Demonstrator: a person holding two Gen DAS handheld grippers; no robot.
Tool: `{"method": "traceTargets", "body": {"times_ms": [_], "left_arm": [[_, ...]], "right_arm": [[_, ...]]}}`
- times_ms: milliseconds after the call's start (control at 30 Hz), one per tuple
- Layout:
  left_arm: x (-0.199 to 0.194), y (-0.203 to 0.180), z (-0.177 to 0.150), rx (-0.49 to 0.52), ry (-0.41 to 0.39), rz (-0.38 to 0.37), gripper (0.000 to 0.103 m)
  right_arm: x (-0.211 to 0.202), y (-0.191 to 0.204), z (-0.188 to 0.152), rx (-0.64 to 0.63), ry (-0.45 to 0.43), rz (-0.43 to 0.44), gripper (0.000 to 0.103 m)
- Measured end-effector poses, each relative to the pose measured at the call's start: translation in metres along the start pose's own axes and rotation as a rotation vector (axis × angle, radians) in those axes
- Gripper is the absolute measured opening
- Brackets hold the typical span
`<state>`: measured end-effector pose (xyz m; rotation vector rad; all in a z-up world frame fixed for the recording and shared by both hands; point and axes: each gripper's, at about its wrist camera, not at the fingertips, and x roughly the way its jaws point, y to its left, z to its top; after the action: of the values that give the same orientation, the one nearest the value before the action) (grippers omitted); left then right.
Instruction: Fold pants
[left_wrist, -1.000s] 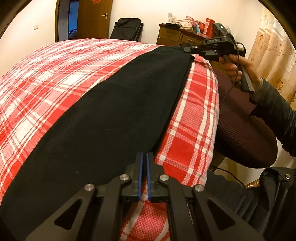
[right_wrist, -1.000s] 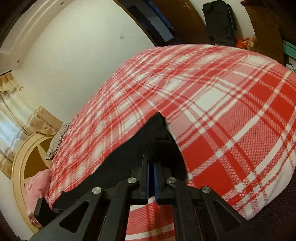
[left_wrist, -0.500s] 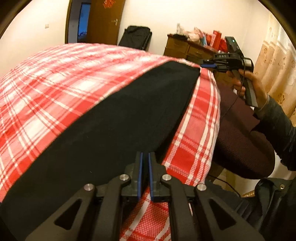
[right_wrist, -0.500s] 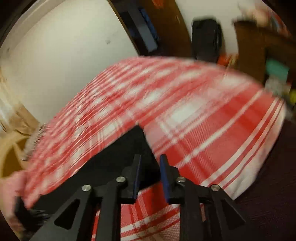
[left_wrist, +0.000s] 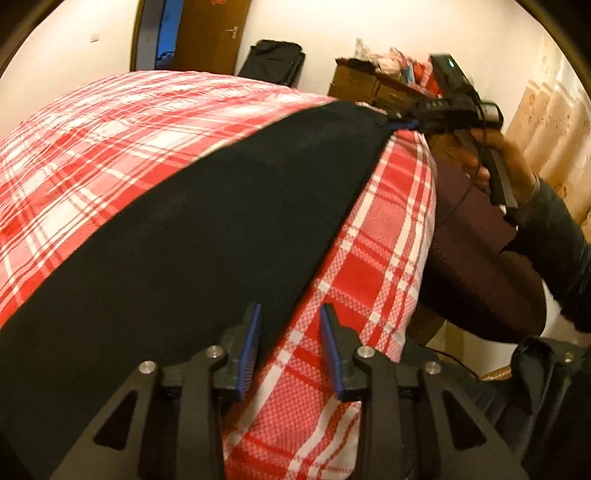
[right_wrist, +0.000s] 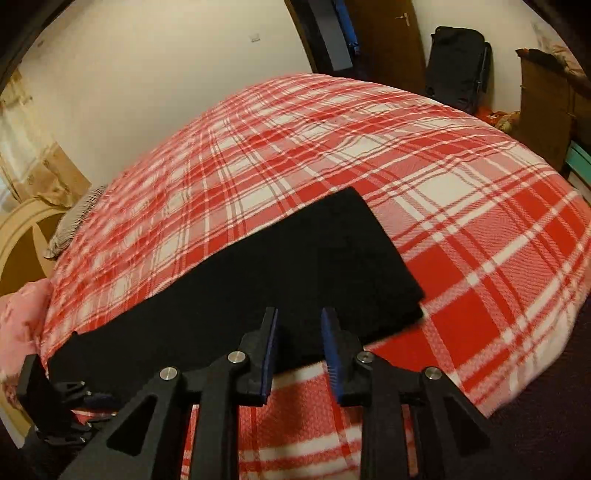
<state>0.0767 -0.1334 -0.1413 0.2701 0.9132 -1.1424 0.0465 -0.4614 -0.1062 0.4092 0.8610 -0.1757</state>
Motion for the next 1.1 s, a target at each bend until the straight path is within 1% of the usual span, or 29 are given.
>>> {"method": "traceTargets", "body": {"times_ms": [33, 67, 100, 167, 267, 300, 367, 433, 467, 533, 600, 633, 667, 700, 767, 833, 867, 900, 933, 1000, 1033, 1067, 1100], "left_arm": [[-0.005, 0.002, 0.001, -0.006, -0.016, 0.010, 0.035], [-0.010, 0.006, 0.001, -0.013, -0.035, 0.020, 0.039], [-0.014, 0.009, 0.002, -0.023, -0.050, 0.029, 0.048], [-0.018, 0.017, 0.003, -0.055, -0.074, 0.057, 0.055], [-0.022, 0.029, -0.001, -0.104, -0.083, 0.095, 0.055], [-0.024, 0.032, -0.003, -0.116, -0.089, 0.118, 0.055], [-0.032, 0.037, -0.008, -0.125, -0.102, 0.154, 0.055], [-0.046, 0.044, -0.018, -0.137, -0.119, 0.206, 0.058], [-0.055, 0.049, -0.024, -0.146, -0.128, 0.236, 0.059], [-0.075, 0.060, -0.038, -0.159, -0.145, 0.321, 0.059], [-0.101, 0.076, -0.056, -0.181, -0.159, 0.421, 0.060], [-0.114, 0.086, -0.066, -0.199, -0.160, 0.477, 0.060], [-0.131, 0.100, -0.079, -0.224, -0.161, 0.554, 0.060], [-0.142, 0.109, -0.088, -0.243, -0.159, 0.597, 0.061], [-0.173, 0.134, -0.113, -0.317, -0.150, 0.712, 0.064], [-0.202, 0.156, -0.136, -0.403, -0.151, 0.815, 0.064], [-0.218, 0.169, -0.151, -0.461, -0.154, 0.865, 0.064], [-0.229, 0.180, -0.164, -0.514, -0.158, 0.891, 0.065], [-0.238, 0.191, -0.178, -0.571, -0.168, 0.890, 0.065], [-0.246, 0.217, -0.203, -0.698, -0.179, 0.857, 0.065], [-0.246, 0.224, -0.210, -0.732, -0.182, 0.842, 0.065], [-0.243, 0.233, -0.218, -0.768, -0.192, 0.810, 0.065], [-0.241, 0.238, -0.223, -0.792, -0.211, 0.778, 0.065]], "right_arm": [[-0.004, 0.007, 0.000, -0.020, -0.008, -0.022, 0.025], [-0.005, 0.015, 0.000, -0.044, -0.022, -0.023, 0.025], [-0.008, 0.028, 0.000, -0.079, -0.033, -0.006, 0.025], [-0.004, 0.062, -0.004, -0.151, -0.014, 0.063, 0.025], [0.019, 0.109, -0.019, -0.280, 0.057, 0.125, 0.025], [0.028, 0.118, -0.026, -0.312, 0.090, 0.125, 0.025], [0.051, 0.131, -0.044, -0.357, 0.182, 0.115, 0.026], [0.048, 0.137, -0.052, -0.402, 0.147, 0.082, 0.026], [0.046, 0.139, -0.052, -0.411, 0.151, 0.076, 0.026], [0.039, 0.140, -0.048, -0.387, 0.176, 0.096, 0.026], [0.035, 0.150, -0.041, -0.385, 0.173, 0.135, 0.026], [0.033, 0.160, -0.038, -0.411, 0.162, 0.157, 0.026], [0.034, 0.173, -0.036, -0.444, 0.154, 0.181, 0.026], [0.036, 0.191, -0.037, -0.490, 0.156, 0.214, 0.025], [0.043, 0.222, -0.036, -0.552, 0.161, 0.271, 0.025], [0.053, 0.260, -0.038, -0.611, 0.179, 0.353, 0.026], [0.057, 0.272, -0.039, -0.631, 0.186, 0.372, 0.026], [0.064, 0.292, -0.041, -0.665, 0.191, 0.393, 0.026], [0.070, 0.308, -0.042, -0.697, 0.192, 0.409, 0.026], [0.079, 0.340, -0.046, -0.753, 0.192, 0.440, 0.026], [0.085, 0.356, -0.048, -0.764, 0.200, 0.459, 0.026], [0.088, 0.366, -0.049, -0.763, 0.210, 0.479, 0.026], [0.094, 0.379, -0.049, -0.753, 0.227, 0.517, 0.026]]}}
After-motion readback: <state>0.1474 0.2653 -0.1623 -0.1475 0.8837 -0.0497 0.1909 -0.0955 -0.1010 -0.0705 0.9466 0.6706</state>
